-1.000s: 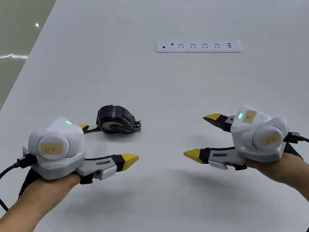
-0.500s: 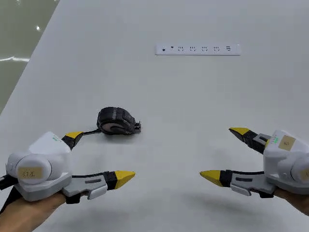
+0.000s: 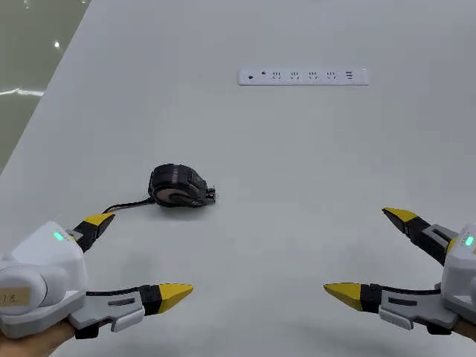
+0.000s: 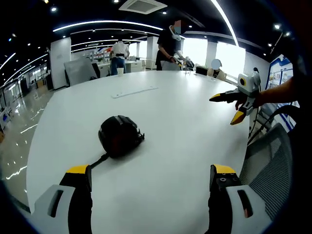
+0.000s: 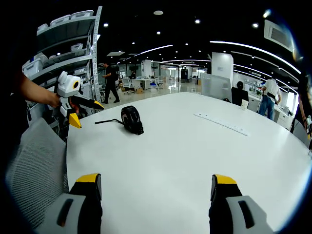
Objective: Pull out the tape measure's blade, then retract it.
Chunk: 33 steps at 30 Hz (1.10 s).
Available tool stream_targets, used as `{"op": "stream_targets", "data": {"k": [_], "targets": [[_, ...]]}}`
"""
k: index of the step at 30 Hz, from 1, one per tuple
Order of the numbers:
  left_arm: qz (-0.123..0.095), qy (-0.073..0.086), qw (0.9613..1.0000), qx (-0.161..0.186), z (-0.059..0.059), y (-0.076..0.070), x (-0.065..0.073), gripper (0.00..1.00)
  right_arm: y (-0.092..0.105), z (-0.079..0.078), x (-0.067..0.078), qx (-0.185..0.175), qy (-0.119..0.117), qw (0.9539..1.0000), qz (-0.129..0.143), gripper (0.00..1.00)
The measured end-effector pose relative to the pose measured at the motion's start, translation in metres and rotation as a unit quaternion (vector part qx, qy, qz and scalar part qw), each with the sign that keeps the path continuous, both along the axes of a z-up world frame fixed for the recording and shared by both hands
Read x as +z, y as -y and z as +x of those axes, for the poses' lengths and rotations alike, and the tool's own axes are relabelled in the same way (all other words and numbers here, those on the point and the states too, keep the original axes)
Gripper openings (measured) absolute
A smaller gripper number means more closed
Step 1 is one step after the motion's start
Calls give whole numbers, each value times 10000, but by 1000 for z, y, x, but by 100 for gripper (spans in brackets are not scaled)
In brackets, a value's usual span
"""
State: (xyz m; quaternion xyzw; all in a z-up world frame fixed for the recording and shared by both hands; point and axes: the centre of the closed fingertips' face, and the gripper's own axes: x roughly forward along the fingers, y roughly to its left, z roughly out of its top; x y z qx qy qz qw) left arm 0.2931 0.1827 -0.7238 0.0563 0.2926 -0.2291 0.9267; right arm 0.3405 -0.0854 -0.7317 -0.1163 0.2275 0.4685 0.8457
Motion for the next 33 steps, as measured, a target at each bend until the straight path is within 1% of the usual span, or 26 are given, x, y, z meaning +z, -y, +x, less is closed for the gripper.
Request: {"op": "stream_targets", "data": {"k": [3, 4, 7, 9, 10, 11, 13, 15, 17, 19, 21, 23, 24, 26, 28, 33], "targets": [[22, 71, 10000, -10, -2, -2, 3, 99, 0, -3, 4, -35, -41, 10000, 72, 94], [51, 123, 9999, -22, -3, -3, 5, 99, 0, -3, 5, -77, -32, 9999, 93, 96], [99, 156, 9998, -102, -6, -2, 7, 99, 3, -6, 8, -127, -43, 9998, 119, 99], [142, 171, 9997, -89, -7, -3, 8, 99, 5, -7, 9, -133, 13, 9998, 120, 99], [132, 180, 9997, -99, -9, -3, 8, 99, 6, -8, 9, -136, 3, 9998, 115, 99], [71, 179, 9998, -102, -9, -1, 10, 99, 7, -9, 9, -153, -35, 9998, 105, 99], [66, 236, 9997, -85, -9, -1, 13, 99, 9, -11, 10, -162, -21, 9998, 111, 99], [41, 214, 9997, -68, -10, -1, 14, 99, 11, -13, 10, -182, -15, 9998, 98, 99], [24, 281, 9996, -67, -11, 0, 17, 99, 13, -15, 11, -200, -26, 9997, 120, 99], [-35, 255, 9997, -52, -12, 1, 19, 99, 14, -16, 10, -207, -30, 9997, 106, 99], [-26, 260, 9997, 15, -13, 0, 20, 99, 16, -17, 9, -226, -47, 9997, 85, 99], [-102, 247, 9996, 38, -13, -1, 20, 99, 16, -18, 9, -227, -59, 9997, 93, 99], [-118, 282, 9995, 45, -14, -1, 21, 99, 16, -18, 9, -223, -49, 9997, 86, 99], [-70, 272, 9996, 56, -15, -5, 19, 99, 16, -18, 10, -239, -48, 9997, 93, 99], [-46, 306, 9995, 53, -14, -6, 19, 99, 17, -18, 10, -248, -37, 9996, 100, 99], [-75, 296, 9995, 25, -13, -10, 19, 99, 16, -17, 11, -263, -18, 9996, 143, 99]]}}
